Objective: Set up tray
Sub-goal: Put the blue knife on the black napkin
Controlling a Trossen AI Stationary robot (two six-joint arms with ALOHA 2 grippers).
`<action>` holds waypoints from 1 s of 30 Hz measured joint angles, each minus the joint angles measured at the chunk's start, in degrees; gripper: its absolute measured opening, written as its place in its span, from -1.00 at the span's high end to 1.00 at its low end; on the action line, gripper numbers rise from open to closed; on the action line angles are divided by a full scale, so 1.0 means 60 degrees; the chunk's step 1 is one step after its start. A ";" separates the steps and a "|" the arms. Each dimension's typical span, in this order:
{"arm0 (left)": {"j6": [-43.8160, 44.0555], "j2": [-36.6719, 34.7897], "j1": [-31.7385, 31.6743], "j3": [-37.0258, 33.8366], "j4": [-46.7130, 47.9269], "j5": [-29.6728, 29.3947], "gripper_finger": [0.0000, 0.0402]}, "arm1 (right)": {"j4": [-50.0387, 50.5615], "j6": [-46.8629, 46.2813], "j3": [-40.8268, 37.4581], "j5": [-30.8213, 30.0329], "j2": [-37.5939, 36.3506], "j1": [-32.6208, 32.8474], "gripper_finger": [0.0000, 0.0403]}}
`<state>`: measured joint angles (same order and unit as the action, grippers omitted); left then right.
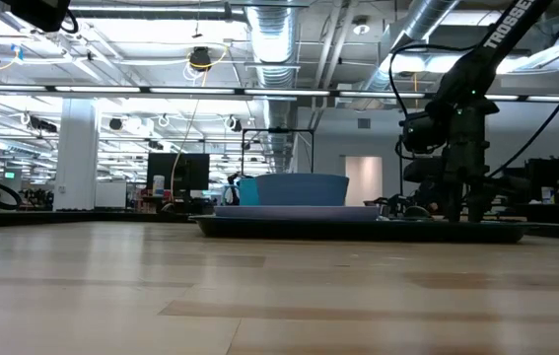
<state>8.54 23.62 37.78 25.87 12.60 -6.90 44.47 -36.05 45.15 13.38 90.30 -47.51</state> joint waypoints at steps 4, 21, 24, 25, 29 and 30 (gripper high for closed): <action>0.0000 0.0002 0.0000 0.0000 0.0000 0.0000 0.26 | 0.0005 -0.0151 0.0000 -0.0379 0.0000 0.0154 0.40; 0.0000 0.0004 0.0000 0.0000 -0.0003 0.0000 0.26 | -0.0285 -0.0245 0.0000 -0.1520 0.0000 0.0825 0.70; 0.0000 0.0004 0.0000 0.0000 -0.0004 0.0000 0.26 | -0.0361 -0.0245 0.0000 -0.1540 0.0000 0.0852 0.81; 0.0000 0.0003 0.0000 0.0000 -0.0004 0.0000 0.26 | -0.0364 -0.0245 0.0000 -0.1551 0.0000 0.0856 0.85; 0.0000 0.0000 0.0000 0.0000 -0.0004 -0.0001 0.26 | -0.0385 -0.0256 0.0000 -0.1557 0.0000 0.0852 0.95; 0.0000 0.0000 0.0000 0.0000 -0.0004 0.0000 0.26 | -0.0386 -0.0277 0.0000 -0.1564 0.0000 0.0852 0.93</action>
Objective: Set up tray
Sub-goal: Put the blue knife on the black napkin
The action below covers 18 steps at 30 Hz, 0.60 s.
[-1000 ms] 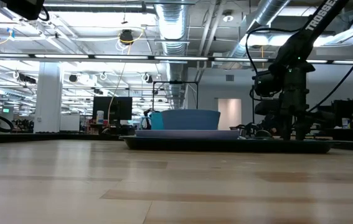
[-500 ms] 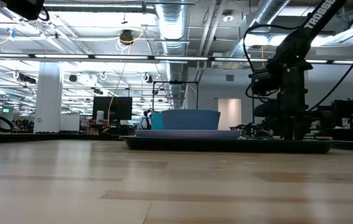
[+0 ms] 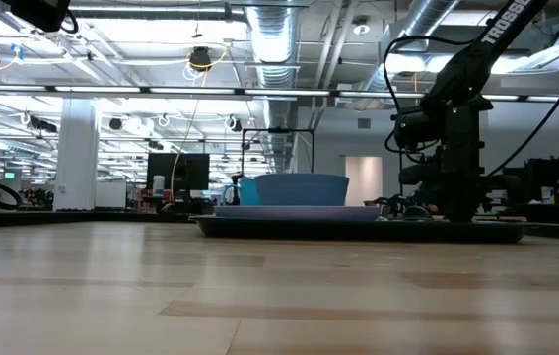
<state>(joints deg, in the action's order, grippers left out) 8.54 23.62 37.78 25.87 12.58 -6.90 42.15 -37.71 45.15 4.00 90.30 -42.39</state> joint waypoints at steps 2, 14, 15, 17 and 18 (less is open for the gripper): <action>0.0000 0.0003 0.0001 0.0000 0.0000 0.0000 0.26 | 0.0000 -0.0048 0.0000 -0.0001 0.0000 0.0000 0.89; 0.0000 0.0004 0.0000 0.0000 -0.0004 0.0000 0.26 | 0.0237 -0.0232 0.0085 0.0498 0.0000 -0.0022 0.92; 0.0000 0.0000 0.0000 0.0000 -0.0004 0.0000 0.26 | 0.0332 -0.0233 0.0158 0.0502 0.0000 -0.0022 0.93; 0.0000 0.0004 0.0004 0.0000 -0.0004 0.0000 0.26 | 0.0506 -0.0230 0.0335 0.0512 0.0000 -0.0022 0.95; 0.0000 0.0000 0.0000 0.0000 -0.0001 -0.0003 0.26 | 0.0603 -0.0230 0.0439 0.0512 0.0000 -0.0022 0.96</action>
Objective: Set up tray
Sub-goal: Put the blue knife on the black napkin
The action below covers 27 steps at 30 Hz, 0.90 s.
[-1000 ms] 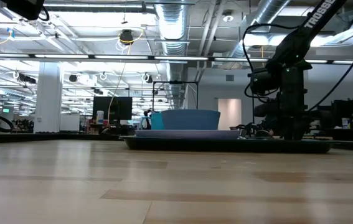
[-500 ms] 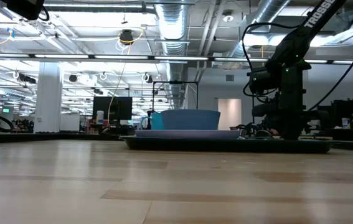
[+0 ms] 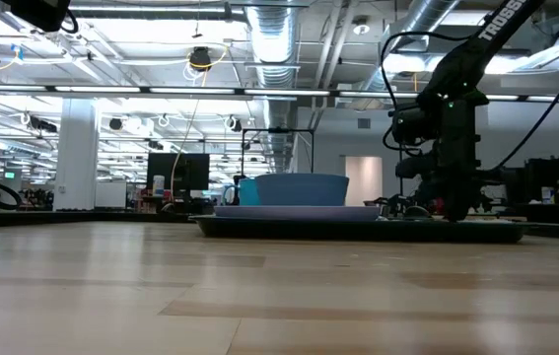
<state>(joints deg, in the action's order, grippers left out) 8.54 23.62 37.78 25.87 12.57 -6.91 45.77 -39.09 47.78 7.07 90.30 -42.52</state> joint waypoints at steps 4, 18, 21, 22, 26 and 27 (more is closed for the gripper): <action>0.0000 0.0001 0.0002 0.0000 -0.0003 0.0003 0.26 | 0.0346 0.0011 0.0494 -0.0001 0.0000 -0.0055 0.97; 0.0004 0.0000 0.0000 0.0000 -0.0003 0.0003 0.26 | 0.0509 -0.1134 0.1190 -0.0278 0.0000 0.0045 0.96; 0.0001 0.0000 0.0002 0.0000 0.0001 0.0003 0.26 | 0.0508 -0.1431 0.1190 -0.0439 0.0000 0.0209 0.96; 0.0002 0.0000 0.0000 0.0000 -0.0003 0.0003 0.26 | 0.0496 -0.1484 0.1190 -0.0472 0.0000 0.0257 0.97; 0.0009 0.0003 0.0003 0.0000 0.0016 0.0059 0.26 | 0.0413 -0.1627 0.1180 -0.0651 0.0000 0.0409 0.97; 0.0016 0.0000 0.0004 0.0000 0.0045 0.0076 0.26 | 0.0353 -0.1710 0.1137 -0.0683 0.0000 0.0444 0.97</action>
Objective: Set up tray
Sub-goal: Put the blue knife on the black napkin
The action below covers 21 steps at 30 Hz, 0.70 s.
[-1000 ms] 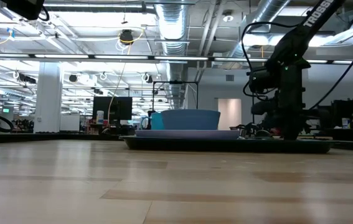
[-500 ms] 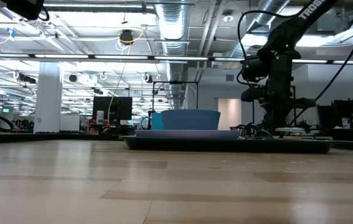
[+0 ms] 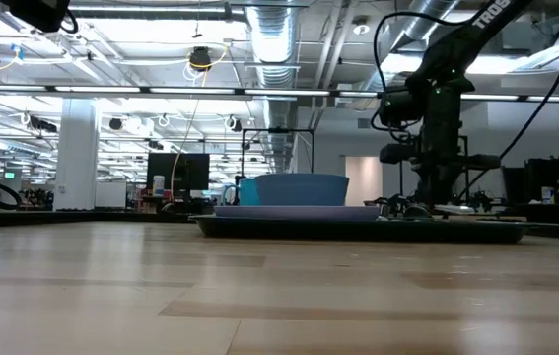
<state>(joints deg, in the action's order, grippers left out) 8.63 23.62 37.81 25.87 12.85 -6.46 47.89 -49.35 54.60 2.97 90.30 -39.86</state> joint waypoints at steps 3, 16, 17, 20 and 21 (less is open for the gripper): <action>0.0153 0.0004 0.0002 0.0000 0.0123 0.0000 0.26 | -0.0198 -0.0070 -0.0320 -0.0005 0.0000 0.0015 0.96; 0.0173 0.0002 -0.0001 0.0000 0.0048 -0.0030 0.26 | -0.0923 -0.0110 -0.0708 0.0023 0.0000 0.0015 0.97; 0.0173 0.0000 -0.0001 0.0000 0.0038 -0.0040 0.26 | -0.0921 -0.0085 -0.0708 0.0022 0.0000 0.0015 0.97; 0.0173 0.0004 -0.0001 0.0000 0.0036 -0.0044 0.26 | -0.0941 -0.0057 -0.0708 0.0020 0.0000 0.0015 0.97; 0.0173 0.0000 -0.0001 0.0000 0.0036 -0.0040 0.26 | -0.1001 -0.0057 -0.0708 0.0013 0.0000 0.0015 0.97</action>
<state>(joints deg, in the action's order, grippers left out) 9.67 23.62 37.80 25.87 13.06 -6.70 41.88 -49.69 50.35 3.05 90.30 -39.77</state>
